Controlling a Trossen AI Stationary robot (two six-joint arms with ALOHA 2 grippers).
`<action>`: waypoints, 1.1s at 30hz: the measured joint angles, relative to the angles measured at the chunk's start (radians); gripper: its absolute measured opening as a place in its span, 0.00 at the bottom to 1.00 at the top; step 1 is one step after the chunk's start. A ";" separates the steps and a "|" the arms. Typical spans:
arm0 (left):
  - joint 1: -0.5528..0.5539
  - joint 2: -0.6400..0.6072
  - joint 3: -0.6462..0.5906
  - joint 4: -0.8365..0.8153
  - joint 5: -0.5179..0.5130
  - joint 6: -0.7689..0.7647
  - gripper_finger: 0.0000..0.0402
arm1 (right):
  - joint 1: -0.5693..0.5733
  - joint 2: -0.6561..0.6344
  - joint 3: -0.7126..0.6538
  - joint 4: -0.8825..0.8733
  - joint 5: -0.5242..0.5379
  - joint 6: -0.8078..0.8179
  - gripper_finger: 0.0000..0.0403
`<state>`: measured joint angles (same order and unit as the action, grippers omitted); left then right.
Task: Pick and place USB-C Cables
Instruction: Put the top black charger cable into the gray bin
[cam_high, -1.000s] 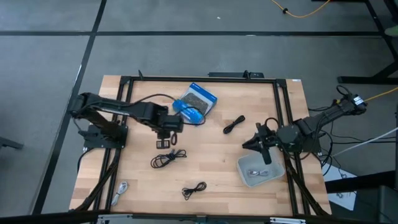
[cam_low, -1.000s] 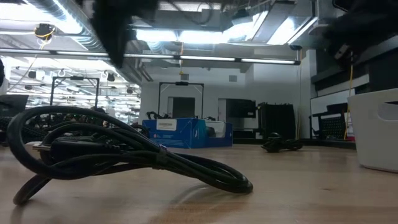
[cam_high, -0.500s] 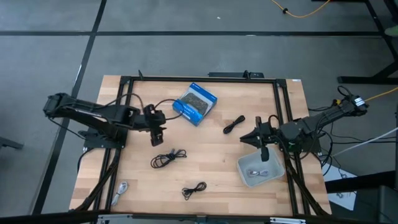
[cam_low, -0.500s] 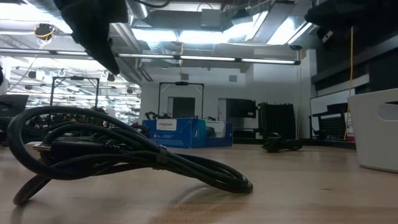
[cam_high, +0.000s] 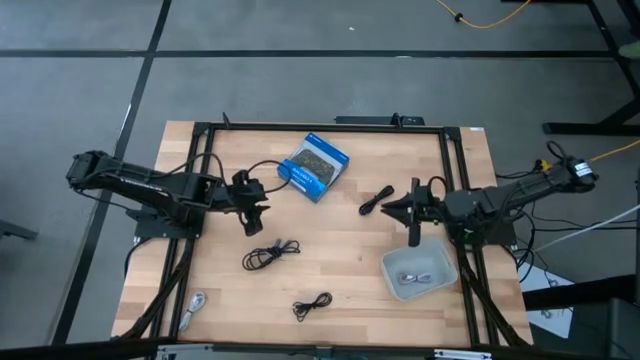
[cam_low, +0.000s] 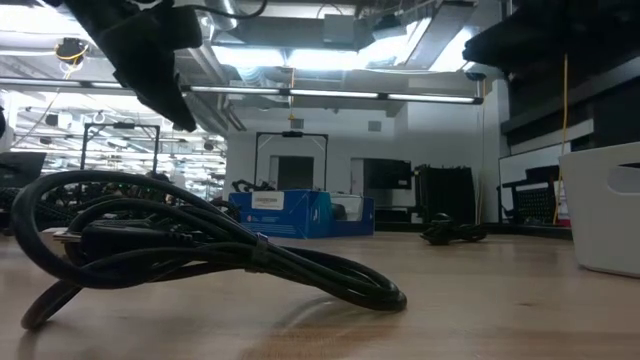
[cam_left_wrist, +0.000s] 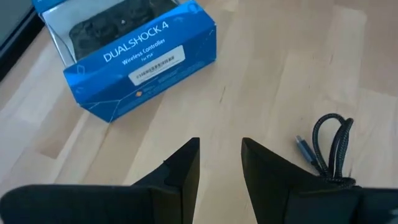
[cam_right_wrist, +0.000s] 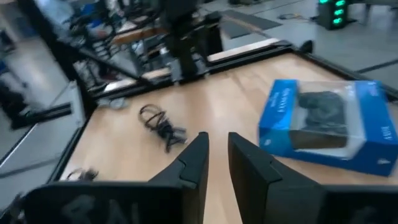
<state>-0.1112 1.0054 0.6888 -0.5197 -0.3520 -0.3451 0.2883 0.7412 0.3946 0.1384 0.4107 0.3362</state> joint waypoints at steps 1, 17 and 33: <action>0.000 0.000 0.000 0.000 0.000 0.022 0.28 | -0.014 0.001 0.000 0.001 0.001 -0.001 0.16; -0.008 0.000 0.000 0.073 0.004 0.218 0.28 | -0.189 0.069 0.000 0.083 -0.184 0.041 0.16; -0.008 0.000 0.000 0.105 -0.050 0.195 0.28 | -0.239 0.182 0.000 0.245 -0.142 -0.136 0.16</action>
<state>-0.1192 1.0058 0.6888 -0.4150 -0.4019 -0.1497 0.0496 0.9234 0.3946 0.3838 0.2682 0.2000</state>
